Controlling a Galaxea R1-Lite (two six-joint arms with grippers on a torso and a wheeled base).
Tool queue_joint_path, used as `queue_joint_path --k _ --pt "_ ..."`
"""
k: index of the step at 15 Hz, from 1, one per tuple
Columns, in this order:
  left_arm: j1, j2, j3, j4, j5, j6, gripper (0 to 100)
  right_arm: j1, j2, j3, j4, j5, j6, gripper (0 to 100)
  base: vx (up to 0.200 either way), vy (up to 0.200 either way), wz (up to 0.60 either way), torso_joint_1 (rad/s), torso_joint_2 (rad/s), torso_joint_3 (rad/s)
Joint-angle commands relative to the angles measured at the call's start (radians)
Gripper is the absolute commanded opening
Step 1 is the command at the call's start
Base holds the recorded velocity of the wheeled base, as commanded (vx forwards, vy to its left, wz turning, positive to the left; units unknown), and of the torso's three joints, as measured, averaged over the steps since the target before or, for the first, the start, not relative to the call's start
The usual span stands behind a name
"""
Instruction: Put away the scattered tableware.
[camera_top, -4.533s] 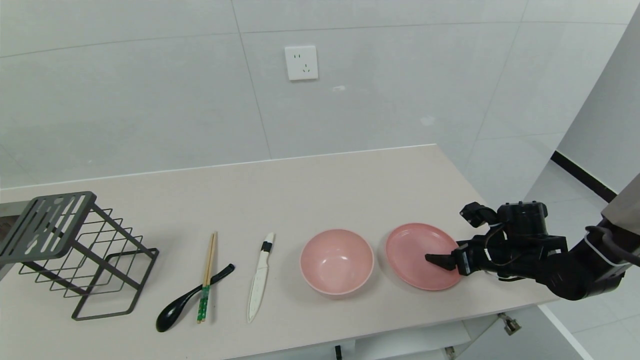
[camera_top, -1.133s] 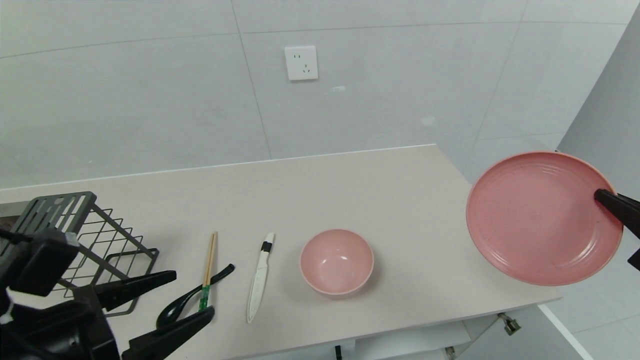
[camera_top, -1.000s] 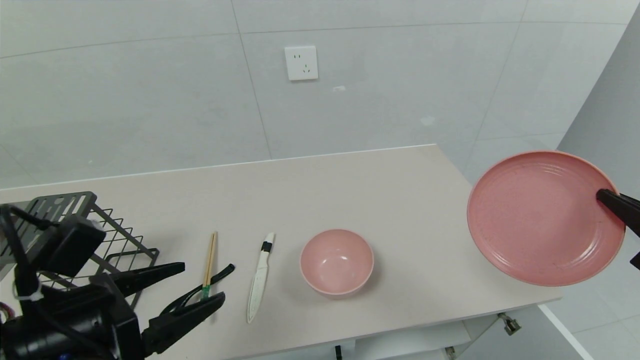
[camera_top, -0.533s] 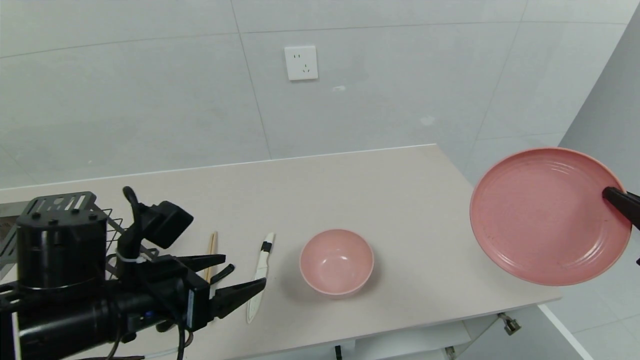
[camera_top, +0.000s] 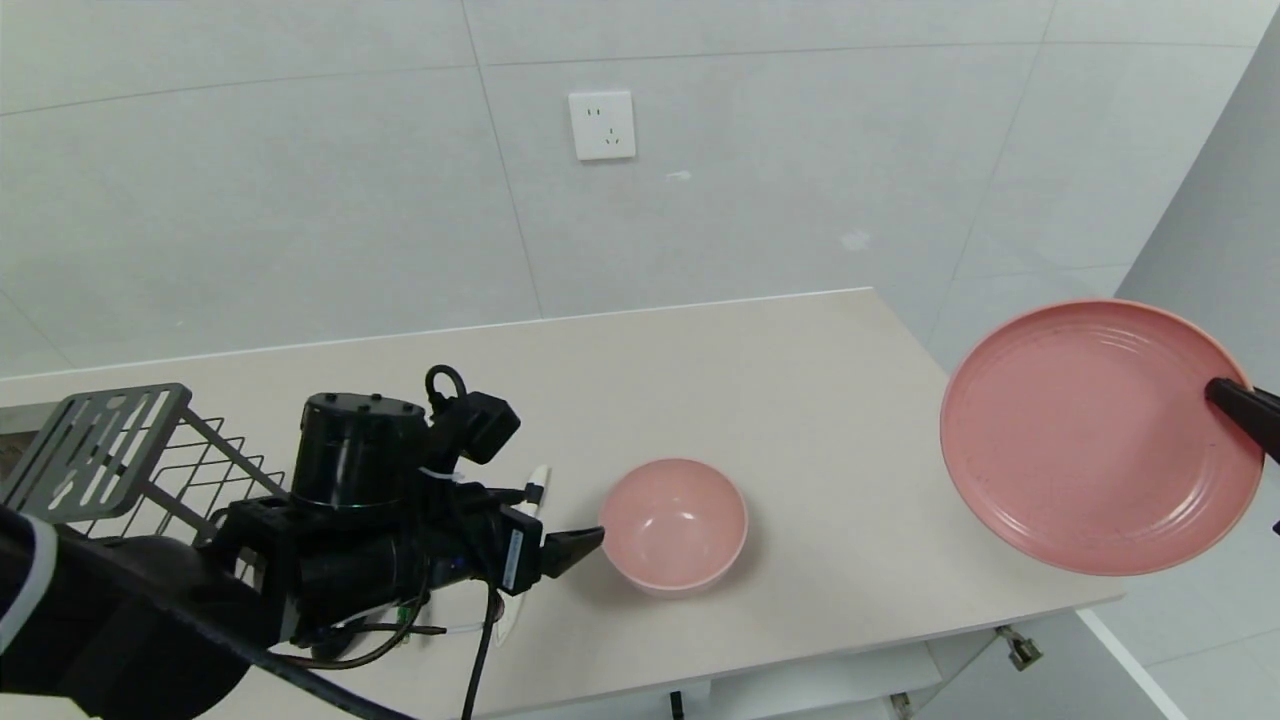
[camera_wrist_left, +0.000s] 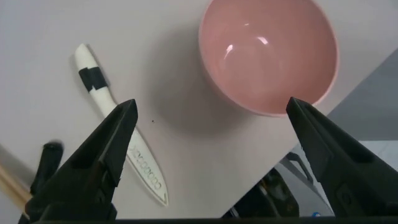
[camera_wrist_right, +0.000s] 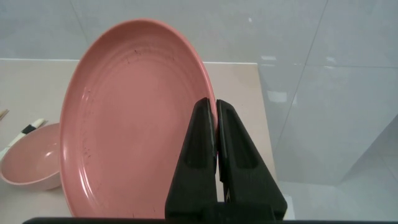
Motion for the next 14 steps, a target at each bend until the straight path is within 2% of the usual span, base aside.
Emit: queue_joint_path --k 1,6,14 --pt "-0.004 0.071 -0.028 0.001 -0.004 0.001 100 0.002 0.007 0.004 0.000 0.001 0.000 0 0.000 0.000 0.00 0.000 0.00 0.000" --pt "-0.006 0.188 -0.088 0.000 -0.006 -0.002 100 0.000 0.006 0.002 0.000 0.001 -0.002 0 0.000 0.000 0.00 0.000 0.00 0.000" --pt "-0.023 0.341 -0.219 -0.056 -0.007 -0.033 100 0.000 0.007 0.002 0.000 0.002 -0.003 0 0.000 0.000 0.00 0.000 0.00 0.000"
